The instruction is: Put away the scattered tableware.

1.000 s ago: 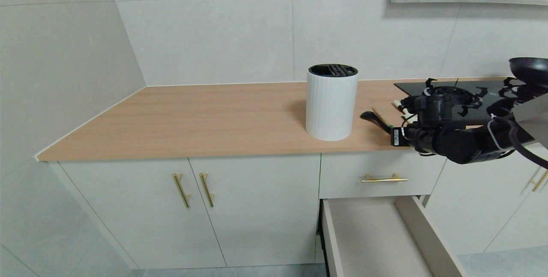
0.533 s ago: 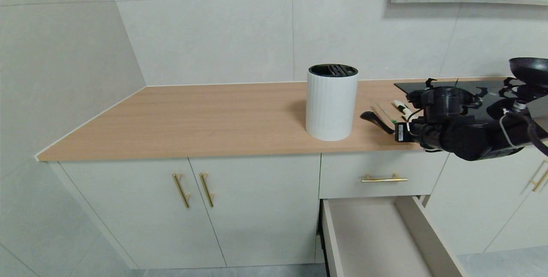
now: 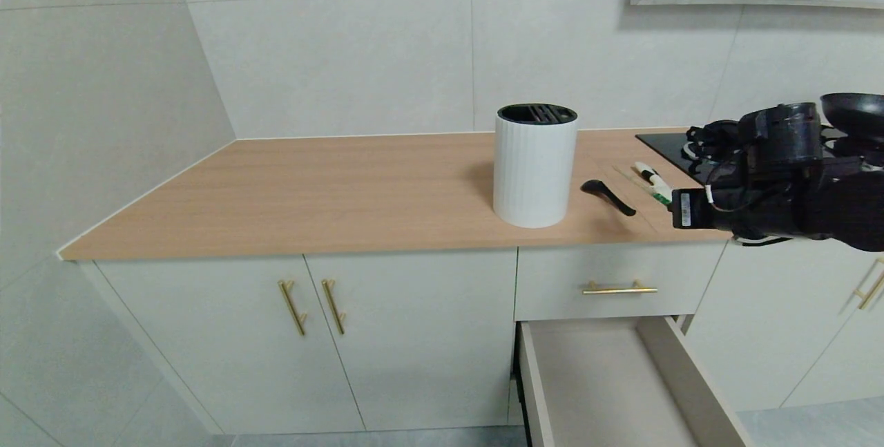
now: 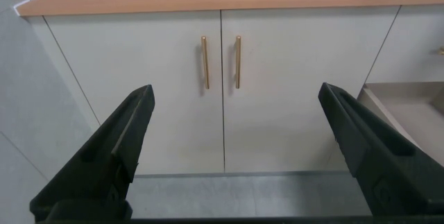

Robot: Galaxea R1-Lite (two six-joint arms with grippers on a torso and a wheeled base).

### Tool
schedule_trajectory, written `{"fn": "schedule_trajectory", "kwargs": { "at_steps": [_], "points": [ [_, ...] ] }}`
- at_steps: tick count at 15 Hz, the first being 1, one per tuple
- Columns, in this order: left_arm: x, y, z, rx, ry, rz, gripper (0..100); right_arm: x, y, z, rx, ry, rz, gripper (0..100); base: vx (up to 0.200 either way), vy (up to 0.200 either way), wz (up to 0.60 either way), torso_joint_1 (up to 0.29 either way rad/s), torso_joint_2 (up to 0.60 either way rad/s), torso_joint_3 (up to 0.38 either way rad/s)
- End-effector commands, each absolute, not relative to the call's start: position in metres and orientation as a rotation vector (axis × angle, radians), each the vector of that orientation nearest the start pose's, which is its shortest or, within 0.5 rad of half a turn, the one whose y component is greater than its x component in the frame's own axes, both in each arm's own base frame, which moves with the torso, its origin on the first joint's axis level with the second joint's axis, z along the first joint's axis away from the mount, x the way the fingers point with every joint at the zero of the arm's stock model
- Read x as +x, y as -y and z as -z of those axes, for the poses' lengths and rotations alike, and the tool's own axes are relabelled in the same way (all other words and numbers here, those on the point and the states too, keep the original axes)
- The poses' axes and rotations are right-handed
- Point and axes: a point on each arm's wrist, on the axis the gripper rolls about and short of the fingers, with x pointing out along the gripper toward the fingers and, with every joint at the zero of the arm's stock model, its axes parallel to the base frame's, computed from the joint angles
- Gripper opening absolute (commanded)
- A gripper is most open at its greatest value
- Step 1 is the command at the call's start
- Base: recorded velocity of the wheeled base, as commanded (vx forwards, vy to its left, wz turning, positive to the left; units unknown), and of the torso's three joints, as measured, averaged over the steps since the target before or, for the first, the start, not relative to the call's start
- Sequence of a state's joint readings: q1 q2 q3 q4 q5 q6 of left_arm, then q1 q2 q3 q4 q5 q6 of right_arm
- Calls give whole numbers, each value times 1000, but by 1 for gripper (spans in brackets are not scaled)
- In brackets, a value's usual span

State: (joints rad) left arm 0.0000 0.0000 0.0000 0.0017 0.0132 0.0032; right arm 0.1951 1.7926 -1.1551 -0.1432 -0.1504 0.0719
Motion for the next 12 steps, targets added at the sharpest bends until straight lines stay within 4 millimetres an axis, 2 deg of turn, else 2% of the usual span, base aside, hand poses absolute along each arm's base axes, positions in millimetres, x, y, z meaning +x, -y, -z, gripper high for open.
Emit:
{"fn": "schedule_trajectory", "kwargs": {
  "at_steps": [1,3,6,9,12],
  "points": [
    [-23,0,-75,3,-3,-14,100,271,-67,-239,-7,-473,-82,0,0,0,0,0,0,0],
    [-23,0,-75,3,-3,-14,100,237,-64,-245,-15,-550,-128,0,0,0,0,0,0,0],
    [-23,0,-75,3,-3,-14,100,199,-57,-245,15,-632,-266,0,0,0,0,0,0,0],
    [-23,0,-75,3,-3,-14,100,186,-58,-240,21,-657,-358,0,0,0,0,0,0,0],
    [-23,0,-75,3,-3,-14,100,189,-66,-234,6,-684,-388,0,0,0,0,0,0,0]
  ]
}}
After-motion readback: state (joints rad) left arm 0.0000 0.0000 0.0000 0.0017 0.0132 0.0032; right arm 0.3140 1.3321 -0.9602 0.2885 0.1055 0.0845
